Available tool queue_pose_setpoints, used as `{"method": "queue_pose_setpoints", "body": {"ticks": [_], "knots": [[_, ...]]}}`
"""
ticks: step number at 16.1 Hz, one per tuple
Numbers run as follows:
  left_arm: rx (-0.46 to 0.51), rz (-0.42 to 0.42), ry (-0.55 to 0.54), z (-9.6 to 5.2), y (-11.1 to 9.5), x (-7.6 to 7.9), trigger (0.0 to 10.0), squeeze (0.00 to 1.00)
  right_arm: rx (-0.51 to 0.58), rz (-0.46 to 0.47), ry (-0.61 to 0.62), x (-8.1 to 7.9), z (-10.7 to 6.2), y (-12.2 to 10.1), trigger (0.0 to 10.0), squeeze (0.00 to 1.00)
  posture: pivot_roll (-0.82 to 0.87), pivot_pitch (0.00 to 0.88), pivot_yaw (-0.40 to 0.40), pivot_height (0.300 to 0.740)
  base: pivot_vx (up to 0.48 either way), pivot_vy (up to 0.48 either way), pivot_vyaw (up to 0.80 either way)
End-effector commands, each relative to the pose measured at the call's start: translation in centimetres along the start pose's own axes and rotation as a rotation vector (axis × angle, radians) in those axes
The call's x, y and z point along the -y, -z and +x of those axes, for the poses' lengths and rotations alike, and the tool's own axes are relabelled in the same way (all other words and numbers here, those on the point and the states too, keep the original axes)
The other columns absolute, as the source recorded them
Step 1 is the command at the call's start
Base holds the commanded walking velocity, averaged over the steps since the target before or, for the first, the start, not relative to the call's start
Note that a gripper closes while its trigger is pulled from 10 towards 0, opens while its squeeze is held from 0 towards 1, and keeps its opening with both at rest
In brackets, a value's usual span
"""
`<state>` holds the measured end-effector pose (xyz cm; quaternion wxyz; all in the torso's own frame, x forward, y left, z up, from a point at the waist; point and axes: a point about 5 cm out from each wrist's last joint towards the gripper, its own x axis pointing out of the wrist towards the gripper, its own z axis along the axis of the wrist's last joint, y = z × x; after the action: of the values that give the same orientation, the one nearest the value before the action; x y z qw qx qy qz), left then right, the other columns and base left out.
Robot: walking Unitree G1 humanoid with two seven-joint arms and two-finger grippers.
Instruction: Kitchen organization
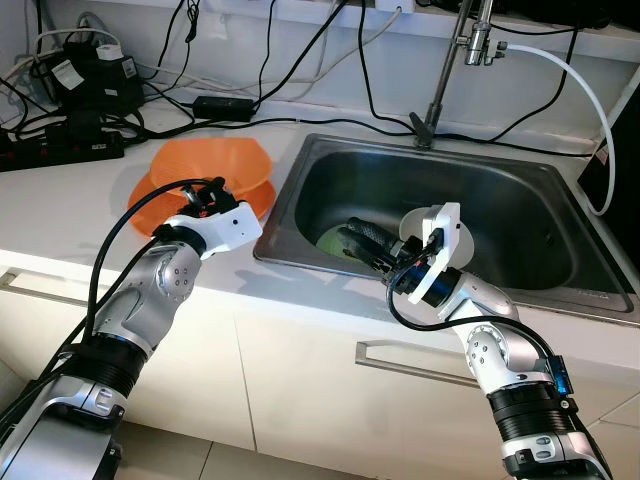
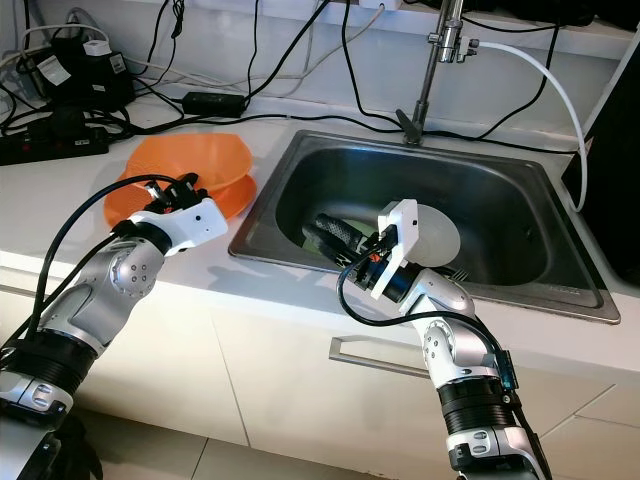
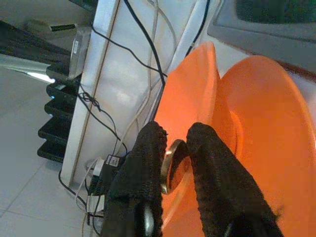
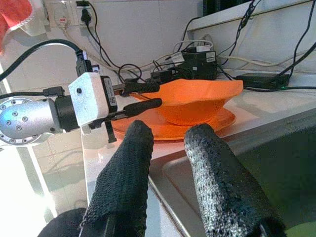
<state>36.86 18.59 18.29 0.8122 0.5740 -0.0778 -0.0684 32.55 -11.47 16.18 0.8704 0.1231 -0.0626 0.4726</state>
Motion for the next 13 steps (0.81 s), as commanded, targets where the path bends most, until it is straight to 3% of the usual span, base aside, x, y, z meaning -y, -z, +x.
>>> {"method": "queue_pose_setpoints", "body": {"ticks": [1, 5, 9, 10, 11, 12, 13], "knots": [[0.028, 0.007, -0.021, 0.1, -0.7, -0.4, 0.0, 0.0, 0.004, -0.011, 0.007, 0.1, -0.2, -0.2, 10.0, 0.0, 0.12, 0.0, -0.014, 0.74, 0.0, 0.0, 0.0], [0.043, 0.009, -0.035, 0.1, -1.2, -0.7, 0.0, 0.0, -0.001, -0.01, 0.007, 0.1, -0.1, -0.1, 10.0, 0.0, 0.12, 0.0, -0.017, 0.74, 0.0, 0.0, 0.0], [0.133, 0.081, -0.124, 0.0, -3.1, -2.4, 0.0, 0.0, 0.0, -0.01, 0.006, 0.1, -0.1, -0.1, 10.0, 0.0, 0.12, 0.0, -0.014, 0.74, 0.0, 0.0, 0.0], [0.171, 0.099, -0.15, 0.0, -3.8, -2.9, 4.5, 0.0, 0.0, -0.01, 0.007, 0.1, 0.0, -0.1, 10.0, 0.0, 0.12, 0.0, -0.014, 0.74, 0.0, 0.0, 0.0], [0.203, 0.095, -0.164, -0.1, -4.4, -3.2, 4.5, 0.0, 0.002, -0.01, 0.01, 0.1, 0.0, -0.1, 10.0, 0.0, 0.12, 0.0, -0.014, 0.74, 0.0, 0.0, 0.0], [0.29, 0.067, -0.191, -0.4, -6.0, -3.8, 10.0, 0.0, 0.022, -0.026, 0.069, 0.6, 0.1, -0.4, 10.0, 0.0, 0.12, 0.0, -0.014, 0.74, 0.0, 0.0, 0.0], [0.402, -0.004, -0.221, -1.0, -8.0, -4.7, 10.0, 0.0, 0.045, -0.047, 0.173, 1.7, 0.2, -0.8, 10.0, 0.0, 0.12, 0.0, -0.016, 0.74, 0.0, 0.0, 0.0]]}}
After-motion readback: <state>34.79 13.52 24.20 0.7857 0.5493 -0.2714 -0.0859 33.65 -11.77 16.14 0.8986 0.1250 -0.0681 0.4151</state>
